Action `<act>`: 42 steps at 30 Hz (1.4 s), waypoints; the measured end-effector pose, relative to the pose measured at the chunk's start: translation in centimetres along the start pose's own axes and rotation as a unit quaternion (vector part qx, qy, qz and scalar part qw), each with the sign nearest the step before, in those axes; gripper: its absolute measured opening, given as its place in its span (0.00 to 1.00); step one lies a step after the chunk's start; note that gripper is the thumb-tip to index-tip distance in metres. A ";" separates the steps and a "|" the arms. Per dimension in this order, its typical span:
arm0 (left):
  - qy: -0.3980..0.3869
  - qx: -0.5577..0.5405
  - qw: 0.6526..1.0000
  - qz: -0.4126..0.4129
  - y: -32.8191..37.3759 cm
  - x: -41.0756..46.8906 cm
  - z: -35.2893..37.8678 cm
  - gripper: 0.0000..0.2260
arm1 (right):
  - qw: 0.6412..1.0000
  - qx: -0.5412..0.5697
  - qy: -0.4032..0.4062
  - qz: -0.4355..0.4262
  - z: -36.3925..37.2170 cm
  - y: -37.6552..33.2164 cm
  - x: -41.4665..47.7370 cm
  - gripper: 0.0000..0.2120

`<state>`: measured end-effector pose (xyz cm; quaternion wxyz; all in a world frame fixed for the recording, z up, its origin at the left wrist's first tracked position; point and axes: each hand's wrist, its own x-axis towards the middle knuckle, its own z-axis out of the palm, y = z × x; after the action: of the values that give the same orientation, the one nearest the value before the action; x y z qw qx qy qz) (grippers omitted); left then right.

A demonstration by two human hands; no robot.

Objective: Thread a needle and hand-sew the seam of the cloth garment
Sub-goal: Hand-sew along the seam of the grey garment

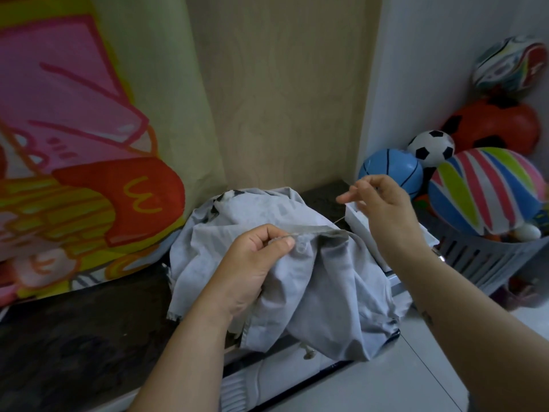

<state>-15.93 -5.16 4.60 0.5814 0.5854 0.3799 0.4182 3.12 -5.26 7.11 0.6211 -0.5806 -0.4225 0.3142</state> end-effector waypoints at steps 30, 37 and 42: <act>-0.002 0.083 0.997 0.002 0.5 -0.4 -0.6 0.07 | 0.961 -0.120 -0.236 -0.078 0.3 -0.7 -1.1 0.04; -0.003 0.097 0.995 -0.009 0.8 -0.7 -1.1 0.06 | 0.923 -0.201 -0.325 -0.048 -0.4 -0.7 -1.4 0.03; -0.033 0.117 0.992 -0.034 1.0 -1.0 -0.9 0.03 | 0.889 -0.255 -0.381 0.009 -1.3 -0.7 -0.6 0.03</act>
<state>-17.14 -5.77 5.51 0.5348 0.6501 0.4264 0.3310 3.94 -6.50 7.79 0.2400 -0.5580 -0.6873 0.3983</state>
